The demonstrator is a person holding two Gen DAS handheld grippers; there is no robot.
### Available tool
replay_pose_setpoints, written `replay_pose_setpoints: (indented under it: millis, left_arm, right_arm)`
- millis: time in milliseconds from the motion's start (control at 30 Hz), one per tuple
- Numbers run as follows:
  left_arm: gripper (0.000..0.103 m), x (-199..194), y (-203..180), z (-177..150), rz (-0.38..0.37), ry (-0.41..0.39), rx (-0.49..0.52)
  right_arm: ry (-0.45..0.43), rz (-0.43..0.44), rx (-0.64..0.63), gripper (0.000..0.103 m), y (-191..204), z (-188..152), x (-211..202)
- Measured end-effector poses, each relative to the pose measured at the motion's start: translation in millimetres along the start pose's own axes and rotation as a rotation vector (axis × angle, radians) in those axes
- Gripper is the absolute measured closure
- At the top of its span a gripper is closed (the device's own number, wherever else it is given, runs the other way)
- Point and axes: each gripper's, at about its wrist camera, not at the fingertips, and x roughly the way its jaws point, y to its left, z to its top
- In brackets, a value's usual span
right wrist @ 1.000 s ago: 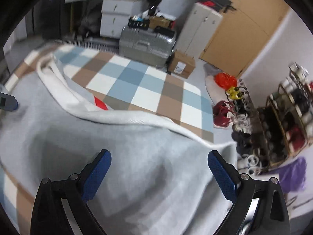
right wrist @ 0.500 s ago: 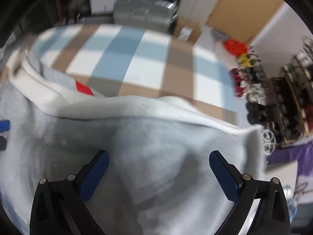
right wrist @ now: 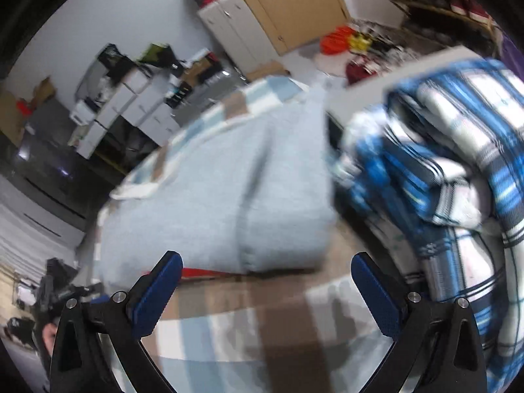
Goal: Fold large clothes
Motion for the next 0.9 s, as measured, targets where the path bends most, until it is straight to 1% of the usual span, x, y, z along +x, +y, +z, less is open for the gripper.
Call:
replay_pose_setpoints:
  millis: [67,133,167,233,300,367,433,467,500,533,567,600,633,667,700,767,800,900]
  left_arm:
    - [0.034,-2.5,3.1,4.2,-0.023,-0.018,-0.006]
    - [0.034,2.8,6.8,10.2,-0.14,-0.019,-0.013]
    - [0.034,6.3,9.5,11.9,-0.168,-0.012,-0.02]
    - [0.034,15.8,15.0,17.0,-0.213,0.011,-0.058]
    - [0.034,20.0,22.2,21.2,-0.269,0.005,-0.102]
    - [0.034,19.1,27.8,23.1,-0.316,-0.002,-0.123]
    - [0.035,19.4,31.3,25.3,-0.351,-0.013,-0.13]
    - [0.043,16.8,33.8,24.6,-0.341,-0.001,-0.093]
    - [0.052,17.7,35.1,25.3,-0.332,-0.006,-0.088]
    - [0.072,15.3,40.3,25.7,-0.319,-0.006,-0.085]
    - [0.076,14.8,44.0,26.6,-0.315,-0.004,-0.087]
    - [0.078,13.7,48.5,25.8,-0.335,-0.008,-0.095]
    - [0.083,11.4,51.5,24.7,-0.342,-0.014,-0.095]
    - [0.086,9.7,52.5,24.1,-0.344,-0.02,-0.093]
    - [0.087,7.2,52.3,23.3,-0.342,-0.034,-0.088]
    - [0.089,2.6,47.9,19.5,-0.324,-0.053,-0.075]
    - [0.09,4.3,39.5,18.8,-0.315,-0.057,-0.07]
    - [0.095,1.5,28.8,19.2,-0.284,-0.061,-0.041]
  right_arm:
    - [0.025,-0.004,-0.008,0.0,-4.4,3.2,14.2]
    - [0.034,0.001,-0.025,0.0,-1.7,7.2,27.2]
    - [0.036,0.002,-0.03,0.0,0.3,9.2,32.0]
    - [0.045,0.009,-0.034,0.0,4.8,11.5,46.0]
    - [0.061,0.012,-0.02,0.001,3.2,12.4,59.7]
    - [0.061,0.053,0.01,0.001,-0.1,15.1,69.7]
    - [0.04,0.068,0.031,0.005,-4.9,16.8,71.8]
    - [0.035,0.086,0.037,0.012,-5.6,18.6,72.0]
    - [0.036,0.115,0.037,0.021,-6.7,19.5,71.8]
    - [0.039,0.13,0.037,0.026,-6.3,20.6,72.8]
    - [0.043,0.149,0.04,0.041,-6.1,22.5,73.7]
    - [0.043,0.184,0.045,0.057,-7.2,23.7,70.3]
    - [0.04,0.194,0.046,0.064,-6.8,24.4,67.6]
    - [0.028,0.194,0.049,0.079,-6.5,24.9,63.0]
    - [0.011,0.188,0.053,0.084,-6.6,26.1,59.6]
    - [0.017,0.196,0.048,0.087,-4.4,27.3,54.0]
    - [0.016,0.191,0.027,0.088,-1.9,27.5,49.9]
    - [0.014,0.152,-0.035,0.09,6.7,28.4,40.2]
